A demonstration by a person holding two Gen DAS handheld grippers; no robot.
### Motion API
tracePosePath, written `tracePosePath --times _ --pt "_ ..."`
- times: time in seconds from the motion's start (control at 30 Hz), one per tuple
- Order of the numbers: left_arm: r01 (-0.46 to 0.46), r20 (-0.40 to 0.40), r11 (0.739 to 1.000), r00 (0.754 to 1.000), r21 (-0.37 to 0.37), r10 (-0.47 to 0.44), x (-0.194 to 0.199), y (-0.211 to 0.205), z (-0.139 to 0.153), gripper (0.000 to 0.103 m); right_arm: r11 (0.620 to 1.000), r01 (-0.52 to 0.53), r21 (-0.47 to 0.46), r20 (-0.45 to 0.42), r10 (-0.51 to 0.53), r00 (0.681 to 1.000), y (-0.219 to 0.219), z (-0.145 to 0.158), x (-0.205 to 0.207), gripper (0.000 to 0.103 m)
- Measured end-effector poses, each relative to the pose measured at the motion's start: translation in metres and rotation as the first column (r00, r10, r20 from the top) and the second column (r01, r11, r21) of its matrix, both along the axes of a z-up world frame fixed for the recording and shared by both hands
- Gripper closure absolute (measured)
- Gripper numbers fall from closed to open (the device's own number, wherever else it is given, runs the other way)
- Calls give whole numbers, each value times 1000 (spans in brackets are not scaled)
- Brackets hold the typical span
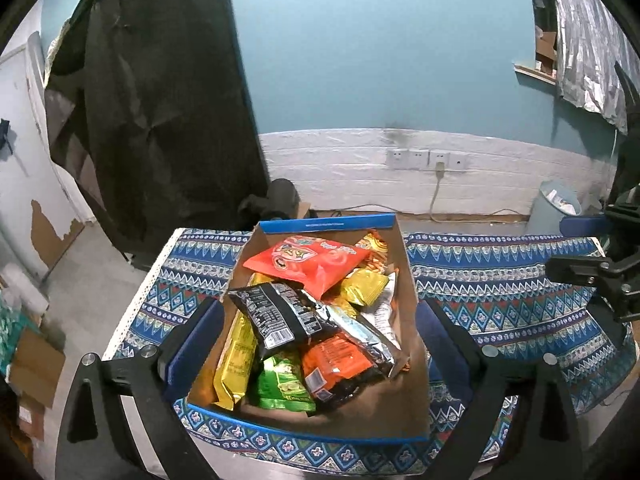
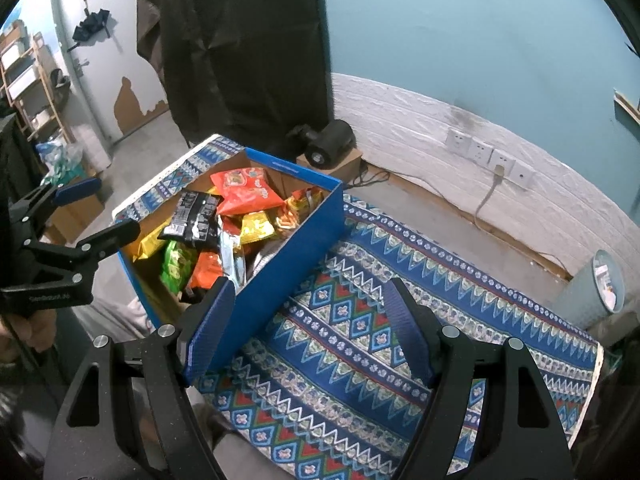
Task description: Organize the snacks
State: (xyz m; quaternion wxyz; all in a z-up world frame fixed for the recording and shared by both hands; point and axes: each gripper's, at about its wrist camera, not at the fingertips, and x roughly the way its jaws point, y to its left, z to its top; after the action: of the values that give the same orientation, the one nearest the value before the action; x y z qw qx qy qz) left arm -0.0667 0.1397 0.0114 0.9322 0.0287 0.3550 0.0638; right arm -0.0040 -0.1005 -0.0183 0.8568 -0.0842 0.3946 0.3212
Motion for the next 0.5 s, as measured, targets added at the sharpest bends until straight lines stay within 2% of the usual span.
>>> tracePosePath --times 0.17,0.5 --pt "-5 -12 1000 1000 -21 5 1 1 -2 5 1000 8 2 3 -8 1000 -2 1 0 27" --pt "1 0 1000 1000 11 -1 0 -4 0 5 1000 16 7 5 -16 1000 -3 1 1 27"
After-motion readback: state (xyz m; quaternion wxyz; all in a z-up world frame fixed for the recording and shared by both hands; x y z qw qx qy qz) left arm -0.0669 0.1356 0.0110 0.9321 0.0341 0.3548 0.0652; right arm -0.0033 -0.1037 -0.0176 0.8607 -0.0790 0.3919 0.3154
